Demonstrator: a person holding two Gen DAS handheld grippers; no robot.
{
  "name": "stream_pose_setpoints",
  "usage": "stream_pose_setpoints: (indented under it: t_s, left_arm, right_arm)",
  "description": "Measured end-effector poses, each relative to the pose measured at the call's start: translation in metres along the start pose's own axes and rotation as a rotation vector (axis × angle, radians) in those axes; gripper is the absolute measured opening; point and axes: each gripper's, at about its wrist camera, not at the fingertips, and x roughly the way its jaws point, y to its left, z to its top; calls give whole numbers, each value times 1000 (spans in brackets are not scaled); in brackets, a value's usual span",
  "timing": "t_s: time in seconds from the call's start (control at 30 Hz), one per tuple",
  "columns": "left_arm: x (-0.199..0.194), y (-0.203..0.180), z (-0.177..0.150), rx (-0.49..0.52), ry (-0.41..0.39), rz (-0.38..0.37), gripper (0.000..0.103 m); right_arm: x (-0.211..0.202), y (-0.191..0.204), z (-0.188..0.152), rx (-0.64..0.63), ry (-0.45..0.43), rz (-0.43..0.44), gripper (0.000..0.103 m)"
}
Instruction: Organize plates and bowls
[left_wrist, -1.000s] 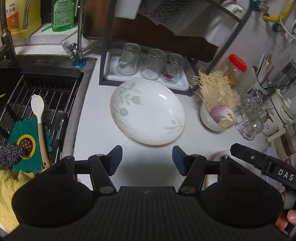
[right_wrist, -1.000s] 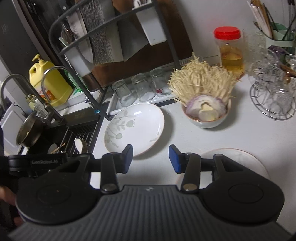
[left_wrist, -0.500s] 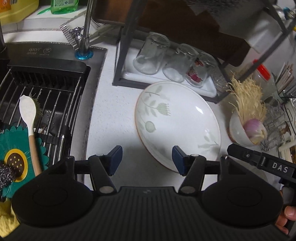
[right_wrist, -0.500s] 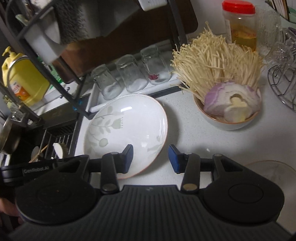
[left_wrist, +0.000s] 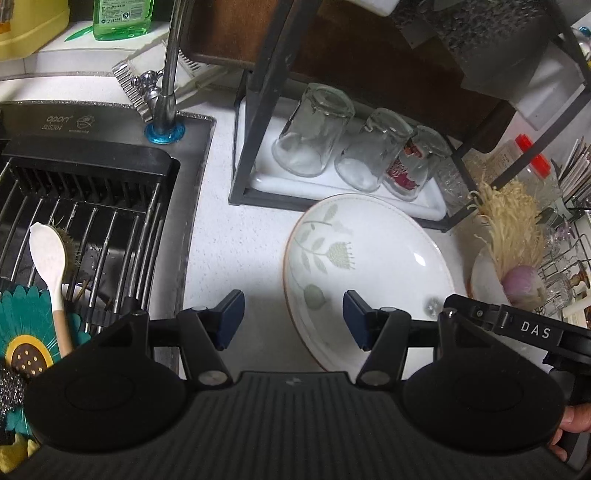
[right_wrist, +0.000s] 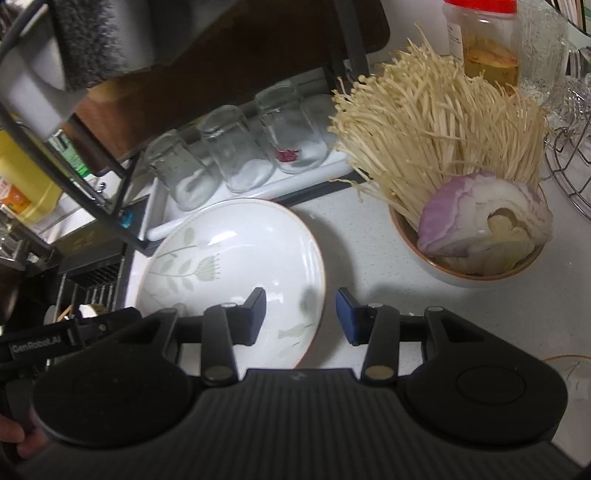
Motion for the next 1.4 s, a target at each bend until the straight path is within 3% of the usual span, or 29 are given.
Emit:
stream_pose_setpoints:
  t_s: [0.27,0.37,0.5,0.7,1.03,1.4]
  left_arm:
    - [25,-2,1,48,27,-5,60]
    - [31,-4,3,56,31,-13,57]
    - [40,-10,5,84,37,-27,52]
    - [50,-17,7,120,40,-30,46]
    - [43,-11,15,43,93,-38,44]
    - [10,-23,-5,31,93,-66,44]
  right_arm:
    - [23,4,-5,13,12,16,44]
    - [28,6,-5,11,7,0,41]
    - [35,2,-4,13,7,-16,28]
    - [40,0,-3,12,3,-8,24]
    - [28,4,-2,-9,1,30,21]
    - [-11,-4,-5,-6,-5,57,21]
